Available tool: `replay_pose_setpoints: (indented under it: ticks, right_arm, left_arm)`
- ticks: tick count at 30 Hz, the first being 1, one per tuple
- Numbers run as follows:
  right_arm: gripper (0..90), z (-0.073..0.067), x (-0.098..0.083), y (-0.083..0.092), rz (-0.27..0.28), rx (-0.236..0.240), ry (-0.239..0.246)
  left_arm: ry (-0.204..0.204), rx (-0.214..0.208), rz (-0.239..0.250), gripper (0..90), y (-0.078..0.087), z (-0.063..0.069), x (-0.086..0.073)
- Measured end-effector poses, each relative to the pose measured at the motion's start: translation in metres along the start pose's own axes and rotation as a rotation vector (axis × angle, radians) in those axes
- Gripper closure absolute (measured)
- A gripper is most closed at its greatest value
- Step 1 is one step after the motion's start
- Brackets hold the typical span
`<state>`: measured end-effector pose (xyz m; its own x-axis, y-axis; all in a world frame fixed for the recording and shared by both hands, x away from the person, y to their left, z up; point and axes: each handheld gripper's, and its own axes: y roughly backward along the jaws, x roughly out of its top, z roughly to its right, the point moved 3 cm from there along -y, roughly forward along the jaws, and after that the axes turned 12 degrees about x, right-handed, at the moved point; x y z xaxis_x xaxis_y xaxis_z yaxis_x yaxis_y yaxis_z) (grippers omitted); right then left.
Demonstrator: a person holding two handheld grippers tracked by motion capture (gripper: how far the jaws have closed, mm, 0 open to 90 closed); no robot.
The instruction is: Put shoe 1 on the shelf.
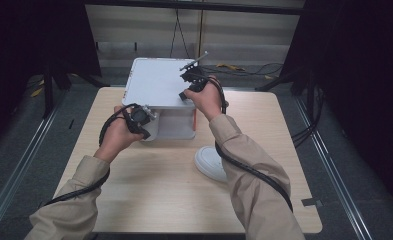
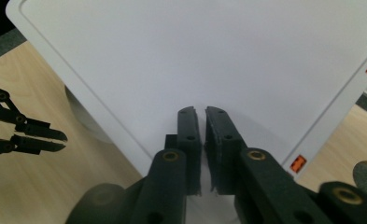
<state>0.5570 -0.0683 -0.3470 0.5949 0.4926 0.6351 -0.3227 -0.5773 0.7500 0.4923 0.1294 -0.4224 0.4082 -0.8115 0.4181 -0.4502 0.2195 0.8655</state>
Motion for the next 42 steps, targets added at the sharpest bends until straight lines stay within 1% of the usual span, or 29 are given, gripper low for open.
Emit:
replay_pose_setpoints:
  ticks: [2, 4, 6, 7, 8, 9, 10, 12, 14, 15, 16, 19, 20, 21, 22, 24, 25, 26, 27, 28, 31, 32, 34, 35, 37, 38, 39, 40, 42]
  right_arm:
    - [78.0, -0.001, -0.004, 0.004, -0.003, 0.000, -0.007]
    - [72.6, -0.004, -0.009, 0.009, -0.006, 0.003, 0.002]
    - [68.4, -0.008, -0.014, 0.019, 0.000, 0.017, 0.017]
    - [66.2, -0.011, -0.017, 0.024, 0.001, 0.018, 0.017]
    - [64.1, -0.014, -0.021, 0.030, -0.001, 0.021, 0.031]
    - [62.0, -0.016, -0.025, 0.036, -0.013, 0.022, 0.043]
    - [60.2, -0.018, -0.031, 0.042, -0.021, 0.017, 0.048]
    - [57.2, -0.021, -0.043, 0.051, -0.042, 0.031, 0.059]
    - [54.9, -0.023, -0.058, 0.061, -0.076, 0.037, 0.062]
    - [54.0, -0.023, -0.064, 0.064, -0.080, 0.039, 0.061]
    - [52.8, -0.023, -0.071, 0.068, -0.084, 0.044, 0.064]
    - [49.5, -0.023, -0.093, 0.078, -0.094, 0.056, 0.054]
    - [48.1, -0.023, -0.100, 0.081, -0.102, 0.057, 0.054]
    - [47.5, -0.023, -0.106, 0.085, -0.106, 0.059, 0.054]
    - [46.9, -0.022, -0.113, 0.088, -0.107, 0.058, 0.055]
    - [45.6, -0.021, -0.126, 0.094, -0.115, 0.056, 0.045]
    - [45.3, -0.021, -0.132, 0.097, -0.127, 0.052, 0.041]
    - [45.0, -0.020, -0.145, 0.102, -0.146, 0.044, 0.038]
    - [45.0, -0.020, -0.145, 0.102, -0.146, 0.044, 0.038]
    - [44.6, -0.019, -0.151, 0.105, -0.154, 0.043, 0.032]
    - [44.2, -0.018, -0.169, 0.112, -0.168, 0.043, 0.017]
    - [44.1, -0.018, -0.174, 0.114, -0.172, 0.038, 0.014]
    - [43.8, -0.018, -0.184, 0.117, -0.187, 0.033, 0.002]
    - [43.8, -0.018, -0.189, 0.118, -0.192, 0.033, 0.003]
    - [43.5, -0.018, -0.198, 0.122, -0.207, 0.033, -0.004]
    - [43.4, -0.018, -0.206, 0.126, -0.206, 0.029, -0.011]
    - [43.2, -0.018, -0.206, 0.126, -0.206, 0.029, -0.011]
    - [43.0, -0.018, -0.214, 0.130, -0.209, 0.029, -0.018]
    - [42.9, -0.019, -0.217, 0.131, -0.214, 0.032, -0.028]
  left_arm:
    - [0.010, -0.013, 0.020, 83.6, 0.008, -0.001, 0.003]
    - [0.009, -0.002, 0.035, 79.4, 0.019, -0.004, 0.008]
    - [0.010, -0.023, 0.037, 72.2, 0.028, -0.008, 0.013]
    - [0.022, -0.030, 0.040, 70.0, 0.031, -0.009, 0.016]
    - [0.035, -0.044, 0.040, 67.1, 0.034, -0.011, 0.018]
    - [0.031, -0.052, 0.034, 65.1, 0.037, -0.013, 0.020]
    - [0.029, -0.051, 0.036, 64.0, 0.040, -0.014, 0.022]
    - [0.020, -0.063, 0.021, 61.7, 0.044, -0.017, 0.027]
    - [0.027, -0.062, 0.040, 58.4, 0.049, -0.020, 0.034]
    - [0.017, -0.069, 0.048, 57.9, 0.052, -0.021, 0.037]
    - [0.025, -0.071, 0.056, 57.2, 0.055, -0.024, 0.041]
    - [0.027, -0.063, 0.066, 57.0, 0.059, -0.030, 0.049]
    - [0.039, -0.067, 0.075, 56.8, 0.060, -0.033, 0.052]
    - [0.041, -0.069, 0.081, 56.8, 0.060, -0.036, 0.055]
    - [0.053, -0.067, 0.097, 57.1, 0.060, -0.039, 0.059]
    - [0.057, -0.070, 0.102, 57.5, 0.059, -0.044, 0.064]
    - [0.066, -0.069, 0.113, 57.6, 0.058, -0.046, 0.067]
    - [0.065, -0.064, 0.115, 58.4, 0.057, -0.049, 0.070]
    - [0.070, -0.060, 0.116, 58.4, 0.055, -0.052, 0.072]
    - [0.086, -0.058, 0.122, 58.1, 0.053, -0.054, 0.075]
    - [0.102, -0.050, 0.137, 58.7, 0.048, -0.061, 0.082]
    - [0.108, -0.054, 0.143, 59.3, 0.046, -0.062, 0.084]
    - [0.127, -0.052, 0.145, 60.1, 0.042, -0.066, 0.086]
    - [0.127, -0.050, 0.136, 61.6, 0.039, -0.067, 0.087]
    - [0.141, -0.046, 0.130, 62.4, 0.034, -0.069, 0.089]
    - [0.138, -0.043, 0.119, 62.8, 0.032, -0.069, 0.089]
    - [0.144, -0.041, 0.114, 62.8, 0.030, -0.070, 0.089]
    - [0.161, -0.037, 0.118, 63.8, 0.027, -0.071, 0.090]
    - [0.173, -0.038, 0.121, 64.8, 0.024, -0.072, 0.091]
